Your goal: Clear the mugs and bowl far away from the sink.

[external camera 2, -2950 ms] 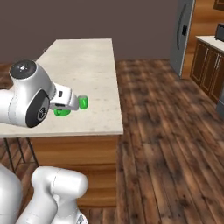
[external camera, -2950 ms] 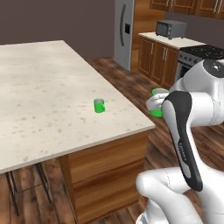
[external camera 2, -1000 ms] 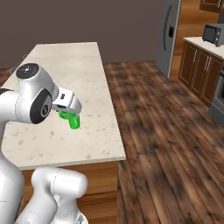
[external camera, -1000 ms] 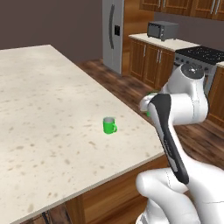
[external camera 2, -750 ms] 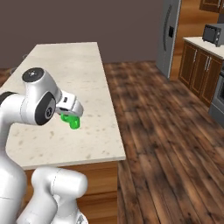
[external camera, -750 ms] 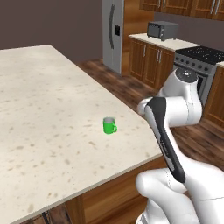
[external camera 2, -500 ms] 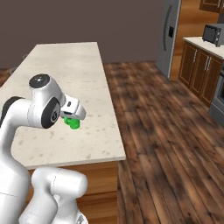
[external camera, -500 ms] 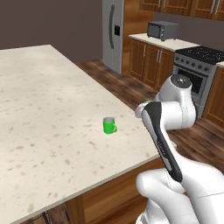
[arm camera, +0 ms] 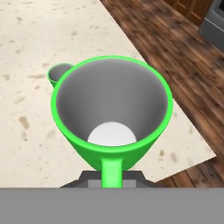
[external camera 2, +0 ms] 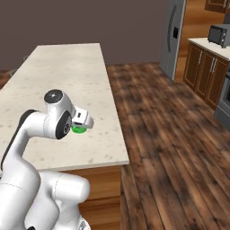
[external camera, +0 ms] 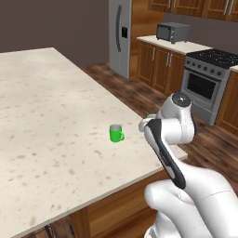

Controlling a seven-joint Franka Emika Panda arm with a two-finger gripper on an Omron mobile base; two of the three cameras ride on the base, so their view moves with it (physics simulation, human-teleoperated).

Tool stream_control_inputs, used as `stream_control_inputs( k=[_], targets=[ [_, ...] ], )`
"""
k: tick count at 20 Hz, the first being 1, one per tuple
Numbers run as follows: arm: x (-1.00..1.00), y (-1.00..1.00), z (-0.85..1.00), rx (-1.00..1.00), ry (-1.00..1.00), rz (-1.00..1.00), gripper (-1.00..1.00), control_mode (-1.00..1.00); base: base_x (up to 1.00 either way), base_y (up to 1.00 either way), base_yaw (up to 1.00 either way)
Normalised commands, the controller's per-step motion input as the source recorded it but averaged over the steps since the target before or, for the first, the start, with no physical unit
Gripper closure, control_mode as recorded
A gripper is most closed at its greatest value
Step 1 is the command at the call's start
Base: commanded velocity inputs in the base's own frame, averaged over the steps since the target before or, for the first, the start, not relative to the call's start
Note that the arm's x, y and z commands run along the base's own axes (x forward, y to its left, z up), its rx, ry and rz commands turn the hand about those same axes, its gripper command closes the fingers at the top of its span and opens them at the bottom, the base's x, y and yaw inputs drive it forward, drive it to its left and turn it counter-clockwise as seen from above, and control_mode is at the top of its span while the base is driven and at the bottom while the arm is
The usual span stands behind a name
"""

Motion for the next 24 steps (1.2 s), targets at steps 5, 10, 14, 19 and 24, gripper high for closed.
stream_control_inputs(
  k=[5,10,14,19,24],
  targets=[
    [0.47,-0.02,-0.36,-0.01,0.0,0.01,1.0,-1.0,0.0,0.0,0.0],
    [0.46,-0.04,-0.33,0.0,0.0,0.0,1.0,-1.0,0.0,0.0,0.0],
    [0.37,-0.03,-0.29,0.0,0.0,0.01,1.0,-1.0,0.0,0.0,0.0],
    [0.31,-0.03,-0.25,0.0,0.01,0.0,1.0,-1.0,0.0,0.0,0.0],
    [0.24,-0.01,-0.24,0.0,0.02,0.0,1.0,-1.0,0.0,0.0,0.0]
  ],
)
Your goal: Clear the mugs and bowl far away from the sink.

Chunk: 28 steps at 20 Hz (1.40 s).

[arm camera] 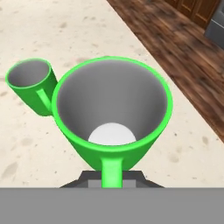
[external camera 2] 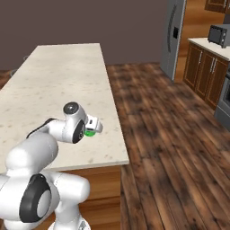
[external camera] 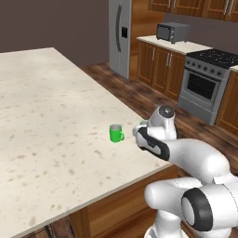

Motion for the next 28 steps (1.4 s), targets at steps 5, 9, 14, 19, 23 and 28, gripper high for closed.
stream_control_inputs(
  k=[5,9,14,19,23,28],
  targets=[
    [0.13,-0.03,-0.26,0.0,0.03,0.0,1.0,-1.0,0.0,0.0,0.0],
    [0.11,-0.06,-0.3,0.0,0.04,0.01,1.0,-1.0,0.0,0.0,0.0],
    [0.08,-0.06,-0.32,0.0,0.03,0.01,1.0,-1.0,0.0,0.0,0.0],
    [0.1,-0.01,-0.34,0.0,0.01,0.01,1.0,-1.0,0.0,0.0,0.0],
    [0.07,0.0,-0.32,0.0,0.0,0.01,1.0,-1.0,0.0,0.0,0.0],
    [0.03,0.0,-0.42,0.0,0.0,0.0,-1.0,-1.0,0.0,0.0,0.0]
  ],
)
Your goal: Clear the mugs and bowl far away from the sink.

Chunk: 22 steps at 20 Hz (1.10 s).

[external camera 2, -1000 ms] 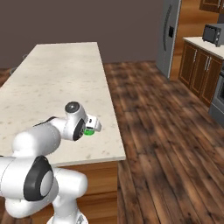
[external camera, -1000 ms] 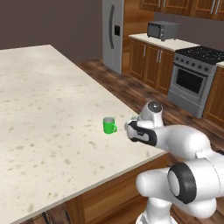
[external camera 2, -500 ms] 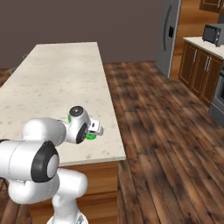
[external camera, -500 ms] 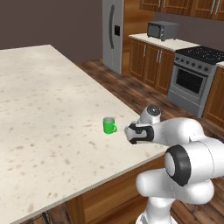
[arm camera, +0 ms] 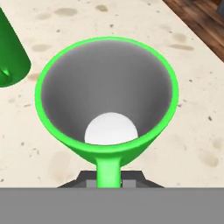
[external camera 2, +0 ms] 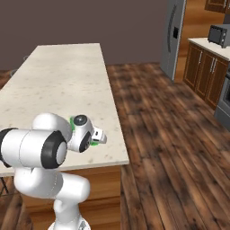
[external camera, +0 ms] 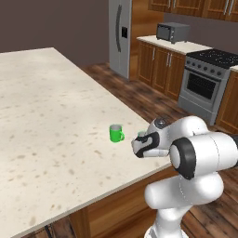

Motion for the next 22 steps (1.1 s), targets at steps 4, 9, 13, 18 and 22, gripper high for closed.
stream_control_inputs(
  k=[4,9,13,18,22],
  targets=[
    [0.0,0.0,-0.21,0.0,0.0,0.0,-1.0,-1.0,0.0,0.0,0.0],
    [0.0,-0.13,0.02,0.03,0.0,0.0,-1.0,-1.0,0.0,0.0,0.0],
    [-0.02,-0.1,0.31,0.08,0.0,0.0,-1.0,-1.0,0.0,0.0,0.0],
    [-0.19,-0.04,0.53,0.09,0.0,0.0,-1.0,-1.0,0.0,0.0,0.0],
    [-0.03,0.0,0.67,0.03,0.01,0.0,-1.0,-1.0,0.0,0.0,0.0]
  ],
)
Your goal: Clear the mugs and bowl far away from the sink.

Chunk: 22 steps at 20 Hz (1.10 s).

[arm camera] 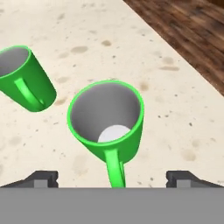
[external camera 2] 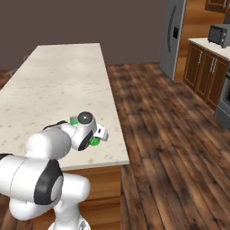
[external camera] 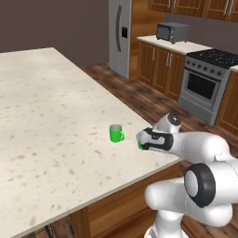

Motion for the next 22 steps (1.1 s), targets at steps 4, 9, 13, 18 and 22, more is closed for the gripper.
stream_control_inputs(
  k=[4,9,13,18,22],
  targets=[
    [-0.17,0.0,0.8,0.0,0.27,-0.07,-1.0,-1.0,0.0,0.0,0.0],
    [-0.16,0.0,0.97,-0.13,0.3,-0.01,-1.0,-1.0,0.0,0.0,0.0],
    [-0.47,0.0,1.0,-0.02,0.32,0.0,-1.0,-1.0,0.0,0.0,0.0],
    [-0.93,-0.01,0.47,0.0,0.05,0.12,-1.0,-1.0,0.0,0.0,0.0],
    [-0.88,-0.01,0.0,0.0,-0.01,0.11,-1.0,-1.0,0.0,0.0,0.0]
  ],
)
